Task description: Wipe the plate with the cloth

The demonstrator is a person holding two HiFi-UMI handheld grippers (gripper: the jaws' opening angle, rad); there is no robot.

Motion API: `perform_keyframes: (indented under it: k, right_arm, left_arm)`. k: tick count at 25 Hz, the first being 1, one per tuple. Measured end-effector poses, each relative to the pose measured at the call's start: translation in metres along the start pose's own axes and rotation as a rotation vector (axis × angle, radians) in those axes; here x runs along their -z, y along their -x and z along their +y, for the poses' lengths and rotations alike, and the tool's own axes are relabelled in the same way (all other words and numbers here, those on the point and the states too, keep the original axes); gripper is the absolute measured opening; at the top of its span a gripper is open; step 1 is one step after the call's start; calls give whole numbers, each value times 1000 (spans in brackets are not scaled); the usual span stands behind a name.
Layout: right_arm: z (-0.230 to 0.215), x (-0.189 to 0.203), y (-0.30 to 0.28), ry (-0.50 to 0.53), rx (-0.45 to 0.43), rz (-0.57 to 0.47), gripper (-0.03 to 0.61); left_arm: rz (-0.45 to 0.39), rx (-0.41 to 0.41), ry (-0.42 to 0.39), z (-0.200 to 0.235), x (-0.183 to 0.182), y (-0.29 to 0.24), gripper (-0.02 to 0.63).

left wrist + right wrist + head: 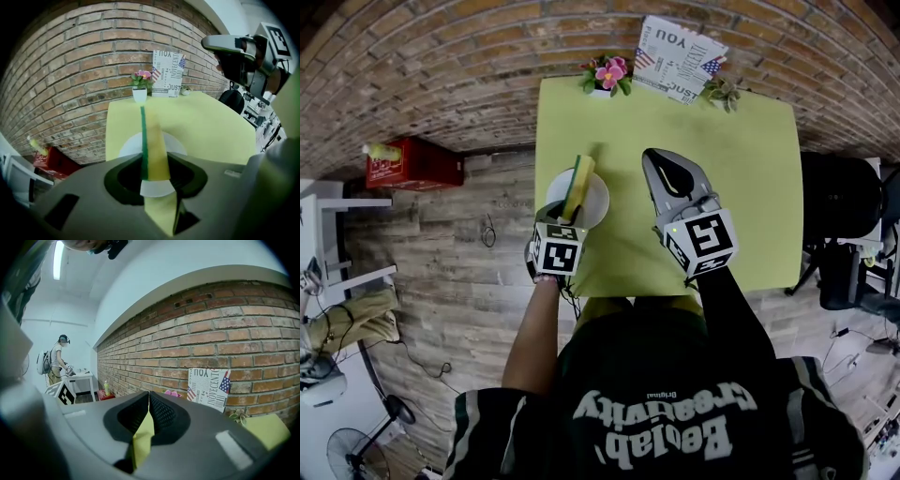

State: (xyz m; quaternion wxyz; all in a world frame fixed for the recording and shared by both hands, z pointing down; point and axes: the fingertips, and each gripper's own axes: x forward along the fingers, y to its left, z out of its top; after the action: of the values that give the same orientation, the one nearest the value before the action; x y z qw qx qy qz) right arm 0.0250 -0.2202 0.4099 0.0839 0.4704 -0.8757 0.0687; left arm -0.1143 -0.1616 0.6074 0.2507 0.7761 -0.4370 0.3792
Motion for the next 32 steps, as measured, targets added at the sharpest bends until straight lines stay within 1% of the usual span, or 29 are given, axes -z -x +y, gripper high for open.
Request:
perform_keyframes:
  k: [3,7,10,12,14,16,18,21,24,27,29,32]
  right_arm:
    - [5,-1,-4,3,-11,-1,18]
    - [10,-3,-6,10,-22,-1,18]
    - [13,-4,-7,12,-24,-2,18]
    - [14,-5,-7,13,-23,-5,18]
    - [15,-7,-6,12,-20,-9,18]
    - [16,-8,-5,13,-15,-10,18]
    - [17,-8,-3,15,-10,-11,18]
    - [18,-9,-1,19,-4,-9,18]
    - [18,-9,3,23,6,-6,18]
    - [17,-9,7,27,17,-5,18]
    - [17,-10,8,28,20,-5,18]
    - [16,-10,9,33,26,-3,18]
  left_arm:
    - [15,-55,36,24,11,11,135]
    - [18,-137,64,56,26,25,135]
    - [23,-150,85,66,35,31,135]
    - [6,-148,75,65,31,33,135]
    - [-24,-134,52,56,20,38,135]
    - [-52,-102,18,39,6,41,135]
    - [-69,-59,-22,17,-5,40,135]
    - [-83,13,-82,-16,-11,33,135]
    - [-49,72,-121,-41,-2,26,135]
    - [-7,115,-140,-56,11,18,135]
    - [17,120,-142,-57,19,14,135]
    - [32,98,-144,-50,23,13,135]
